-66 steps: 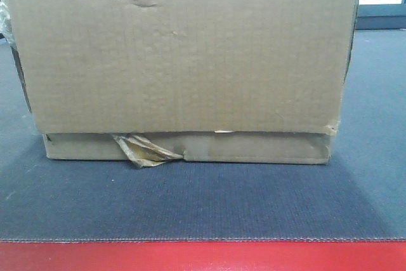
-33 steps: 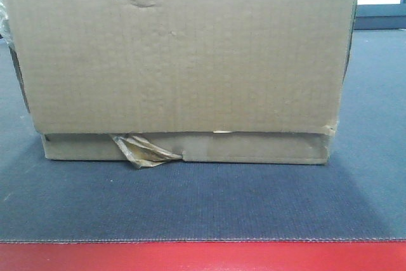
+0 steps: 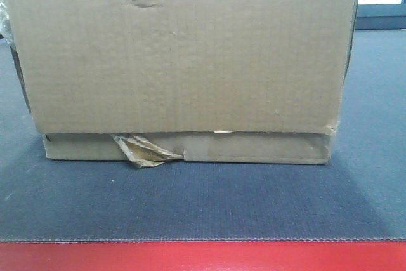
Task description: Grab carton from right shelf to conveyor
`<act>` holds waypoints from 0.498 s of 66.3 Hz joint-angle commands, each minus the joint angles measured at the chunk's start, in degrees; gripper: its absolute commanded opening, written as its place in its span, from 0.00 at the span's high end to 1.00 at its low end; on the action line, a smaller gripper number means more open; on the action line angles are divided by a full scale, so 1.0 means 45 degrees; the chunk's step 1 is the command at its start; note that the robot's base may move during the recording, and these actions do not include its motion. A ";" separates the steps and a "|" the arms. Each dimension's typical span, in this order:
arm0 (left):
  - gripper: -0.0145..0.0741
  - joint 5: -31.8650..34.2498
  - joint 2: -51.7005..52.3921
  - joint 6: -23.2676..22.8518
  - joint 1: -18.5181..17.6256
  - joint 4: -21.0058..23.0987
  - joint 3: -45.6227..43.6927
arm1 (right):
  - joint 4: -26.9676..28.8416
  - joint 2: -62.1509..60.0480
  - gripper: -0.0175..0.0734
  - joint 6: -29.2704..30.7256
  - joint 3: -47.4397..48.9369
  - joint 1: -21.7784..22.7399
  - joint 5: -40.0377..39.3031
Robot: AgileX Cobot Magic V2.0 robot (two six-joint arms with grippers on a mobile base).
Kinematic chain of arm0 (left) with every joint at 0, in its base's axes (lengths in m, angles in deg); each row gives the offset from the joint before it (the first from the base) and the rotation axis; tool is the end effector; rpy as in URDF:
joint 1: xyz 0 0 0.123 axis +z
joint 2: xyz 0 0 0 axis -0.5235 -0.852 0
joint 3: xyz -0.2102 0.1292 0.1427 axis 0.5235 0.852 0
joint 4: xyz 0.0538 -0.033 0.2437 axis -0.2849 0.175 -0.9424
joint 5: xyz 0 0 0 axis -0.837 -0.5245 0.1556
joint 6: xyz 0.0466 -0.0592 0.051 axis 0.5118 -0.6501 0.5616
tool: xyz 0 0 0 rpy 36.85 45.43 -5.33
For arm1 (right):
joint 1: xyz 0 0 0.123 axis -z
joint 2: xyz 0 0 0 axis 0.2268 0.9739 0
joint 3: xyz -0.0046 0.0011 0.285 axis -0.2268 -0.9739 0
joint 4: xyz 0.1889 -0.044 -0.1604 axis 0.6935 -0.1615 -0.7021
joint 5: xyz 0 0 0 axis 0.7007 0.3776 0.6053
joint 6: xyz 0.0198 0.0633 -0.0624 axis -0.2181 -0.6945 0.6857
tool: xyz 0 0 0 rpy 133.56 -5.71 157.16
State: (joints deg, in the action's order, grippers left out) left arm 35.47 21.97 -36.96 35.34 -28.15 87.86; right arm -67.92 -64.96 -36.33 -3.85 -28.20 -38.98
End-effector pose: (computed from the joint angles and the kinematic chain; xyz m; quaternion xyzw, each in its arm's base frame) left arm 0.0568 0.0039 0.2082 0.0065 0.6939 0.0544 0.7180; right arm 0.0638 0.0119 0.3270 -0.0676 0.7215 0.0779 0.6847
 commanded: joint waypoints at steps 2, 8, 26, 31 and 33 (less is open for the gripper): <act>0.84 0.0133 0.0063 0.0005 -0.0045 0.0093 -0.0031 | -0.0160 -0.0055 0.88 0.0106 -0.0025 0.0043 -0.0378; 0.84 0.0133 0.0063 0.0005 -0.0045 0.0093 -0.0031 | -0.0160 -0.0055 0.88 0.0106 -0.0025 0.0043 -0.0378; 0.84 0.0133 0.0063 0.0005 -0.0045 0.0093 -0.0031 | -0.0160 -0.0055 0.88 0.0106 -0.0025 0.0043 -0.0378; 0.84 0.0133 0.0063 0.0005 -0.0045 0.0093 -0.0031 | -0.0160 -0.0055 0.88 0.0106 -0.0025 0.0043 -0.0378; 0.84 0.0133 0.0063 0.0005 -0.0045 0.0093 -0.0031 | -0.0160 -0.0055 0.88 0.0106 -0.0025 0.0043 -0.0378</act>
State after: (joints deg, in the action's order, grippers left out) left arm 35.47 21.97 -36.96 35.34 -28.15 87.86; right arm -67.92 -64.96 -36.33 -3.85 -28.20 -38.98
